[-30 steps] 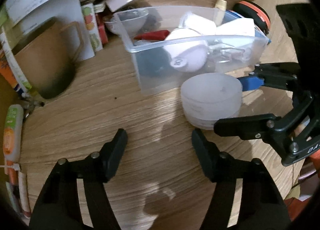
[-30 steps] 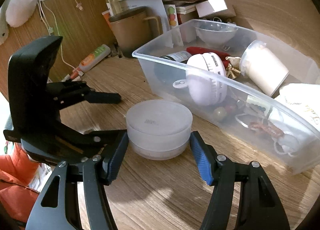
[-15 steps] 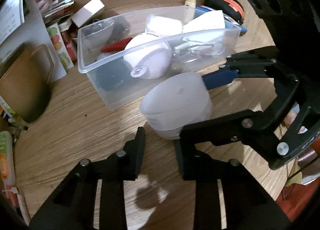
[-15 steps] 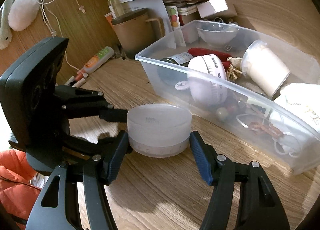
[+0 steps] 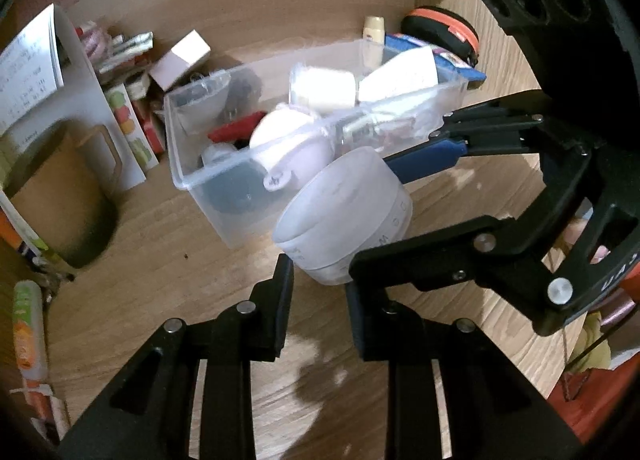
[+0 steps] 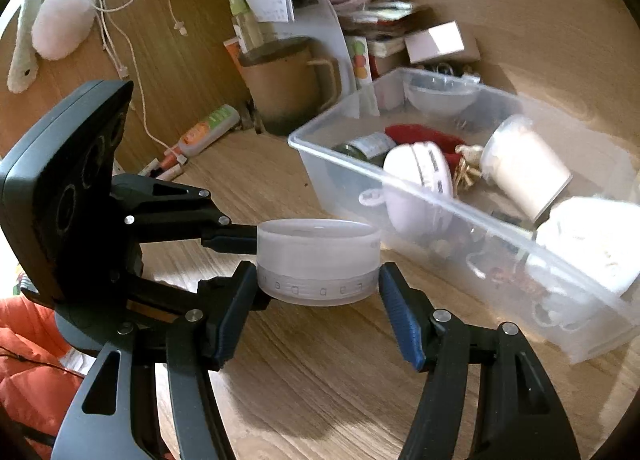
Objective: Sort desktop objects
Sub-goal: 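Lift the frosted container into the clear box and open the right gripper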
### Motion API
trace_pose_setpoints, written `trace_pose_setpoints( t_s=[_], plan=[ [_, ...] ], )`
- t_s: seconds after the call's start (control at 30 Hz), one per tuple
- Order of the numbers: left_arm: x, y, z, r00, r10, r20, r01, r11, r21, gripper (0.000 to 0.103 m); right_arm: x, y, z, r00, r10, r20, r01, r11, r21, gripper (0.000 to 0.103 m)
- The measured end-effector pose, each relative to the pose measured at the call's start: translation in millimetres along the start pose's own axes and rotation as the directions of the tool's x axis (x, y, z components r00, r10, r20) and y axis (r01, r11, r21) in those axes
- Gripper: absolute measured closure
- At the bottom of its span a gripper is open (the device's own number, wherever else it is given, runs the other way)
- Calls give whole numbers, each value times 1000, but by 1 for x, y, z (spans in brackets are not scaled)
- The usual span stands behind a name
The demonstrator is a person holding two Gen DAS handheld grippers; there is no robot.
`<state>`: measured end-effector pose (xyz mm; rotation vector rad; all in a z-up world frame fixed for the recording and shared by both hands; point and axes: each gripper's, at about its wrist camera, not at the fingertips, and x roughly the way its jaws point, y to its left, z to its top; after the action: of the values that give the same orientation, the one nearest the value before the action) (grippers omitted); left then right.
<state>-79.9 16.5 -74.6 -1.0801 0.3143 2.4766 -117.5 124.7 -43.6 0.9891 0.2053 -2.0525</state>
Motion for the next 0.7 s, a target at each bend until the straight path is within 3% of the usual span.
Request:
trace_pose_setpoints(
  t_s=[0.33,0.7],
  plan=[
    [-21,-4,32,997,32,70,-35,999,29,78,-31,3,21,995,-42,85,44,999,-28,44],
    [-15,2,71,995,41,90,-45,998,38,78,-46,-21,44,987,-75,144,79,996,-26,44]
  ],
)
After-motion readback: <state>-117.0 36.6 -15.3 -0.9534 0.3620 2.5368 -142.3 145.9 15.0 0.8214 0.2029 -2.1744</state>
